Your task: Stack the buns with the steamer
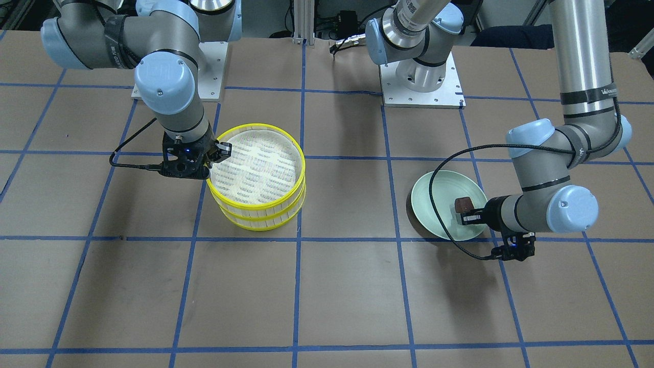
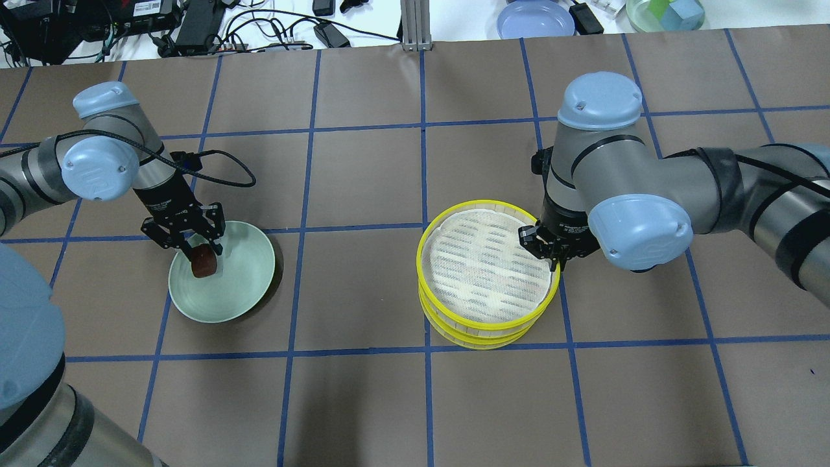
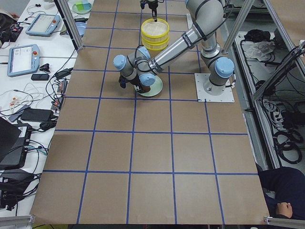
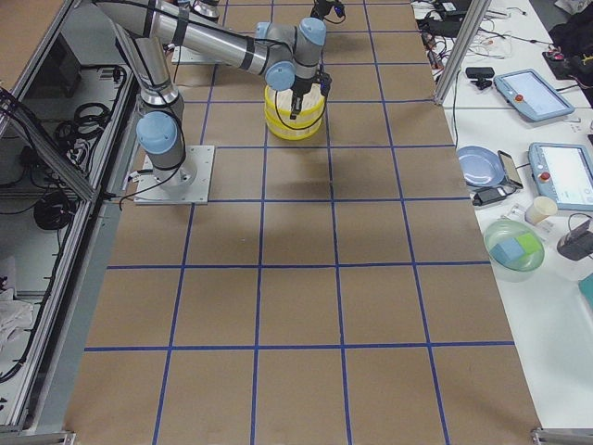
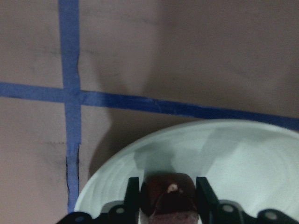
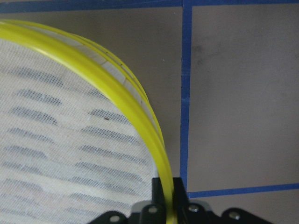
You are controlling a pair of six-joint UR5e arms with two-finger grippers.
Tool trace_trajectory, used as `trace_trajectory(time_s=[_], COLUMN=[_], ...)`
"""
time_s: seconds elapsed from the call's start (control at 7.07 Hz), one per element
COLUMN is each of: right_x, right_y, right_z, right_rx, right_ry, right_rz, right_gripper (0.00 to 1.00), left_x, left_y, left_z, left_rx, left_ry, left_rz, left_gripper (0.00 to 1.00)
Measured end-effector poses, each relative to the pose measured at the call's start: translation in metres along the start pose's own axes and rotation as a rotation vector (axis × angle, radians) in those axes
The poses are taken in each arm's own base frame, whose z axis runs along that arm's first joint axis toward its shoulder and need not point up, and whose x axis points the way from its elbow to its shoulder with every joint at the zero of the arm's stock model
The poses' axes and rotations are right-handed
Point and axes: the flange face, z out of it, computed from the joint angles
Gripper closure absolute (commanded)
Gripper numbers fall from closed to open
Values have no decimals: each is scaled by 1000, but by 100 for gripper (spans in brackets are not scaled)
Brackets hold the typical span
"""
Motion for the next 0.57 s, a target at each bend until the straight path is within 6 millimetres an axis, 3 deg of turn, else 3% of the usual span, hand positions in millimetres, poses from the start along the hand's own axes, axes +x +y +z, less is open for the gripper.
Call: trace_trajectory(time_s=[0.28, 0.42, 0.57], right_x=[0, 0, 0], right_y=[2, 3, 3], right_z=[4, 5, 6], right_rx=[-10, -18, -30], right_ry=[4, 6, 6], right_rz=[0, 1, 4], right_gripper=[95, 59, 1], left_x=[6, 15, 33], left_y=[3, 5, 12], left_z=[-15, -35, -67], left_rx=[32, 67, 109], left_ry=[8, 26, 32], left_rz=[4, 10, 24], left_gripper=[100, 100, 100])
